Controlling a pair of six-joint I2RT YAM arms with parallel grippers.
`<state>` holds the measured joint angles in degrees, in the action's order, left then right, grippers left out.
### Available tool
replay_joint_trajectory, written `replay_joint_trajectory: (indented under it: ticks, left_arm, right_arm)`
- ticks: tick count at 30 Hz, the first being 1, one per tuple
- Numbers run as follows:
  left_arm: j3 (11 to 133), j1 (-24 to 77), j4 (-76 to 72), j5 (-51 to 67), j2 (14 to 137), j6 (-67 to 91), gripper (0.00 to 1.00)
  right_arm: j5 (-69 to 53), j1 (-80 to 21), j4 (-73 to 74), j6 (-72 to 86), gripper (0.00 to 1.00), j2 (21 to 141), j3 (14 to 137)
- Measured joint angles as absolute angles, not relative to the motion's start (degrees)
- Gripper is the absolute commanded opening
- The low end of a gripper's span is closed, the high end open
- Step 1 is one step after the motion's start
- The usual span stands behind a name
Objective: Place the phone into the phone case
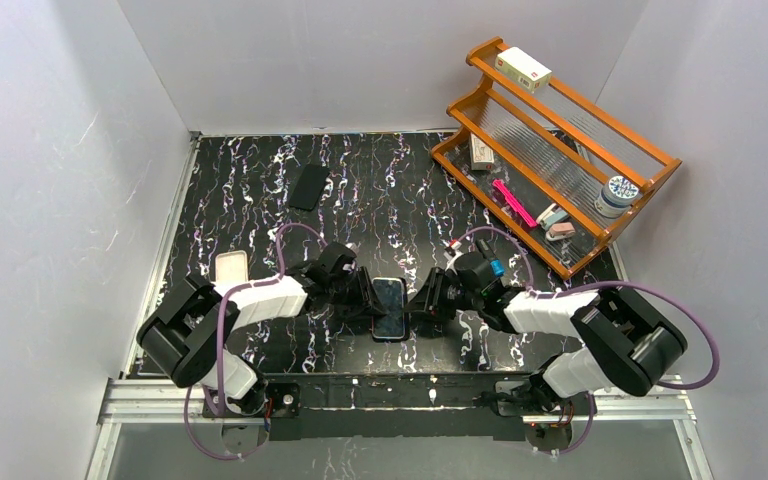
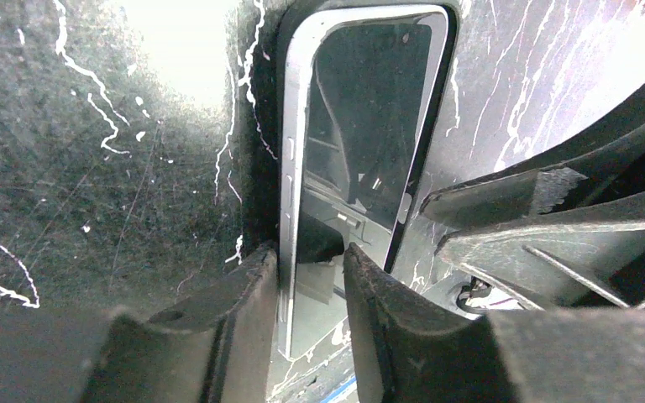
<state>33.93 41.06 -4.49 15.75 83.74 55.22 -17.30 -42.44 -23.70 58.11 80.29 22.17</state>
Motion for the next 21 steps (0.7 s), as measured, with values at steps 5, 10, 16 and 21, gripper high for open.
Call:
replay_joint_trajectory:
  ticks: [5, 10, 16, 21]
  left_arm:
    - [35.0, 41.1, -4.0, 15.6, 85.0, 55.1, 0.26]
    - [35.0, 41.1, -3.9, 15.5, 85.0, 55.1, 0.44]
    - [37.1, 41.3, -2.1, 13.1, 85.0, 54.0, 0.35]
    - [37.7, 41.2, -0.6, 11.6, 85.0, 53.1, 0.20]
  right_arm:
    - [-17.3, -41.0, -23.5, 58.1, 0.39, 79.9, 22.2]
    - [-17.3, -40.7, -22.8, 57.3, 0.36, 81.5, 23.4]
    - [-17.5, -40.4, -23.0, 56.8, 0.34, 83.7, 23.8]
    - [-18.2, -40.4, -24.4, 56.7, 0.33, 84.6, 23.8]
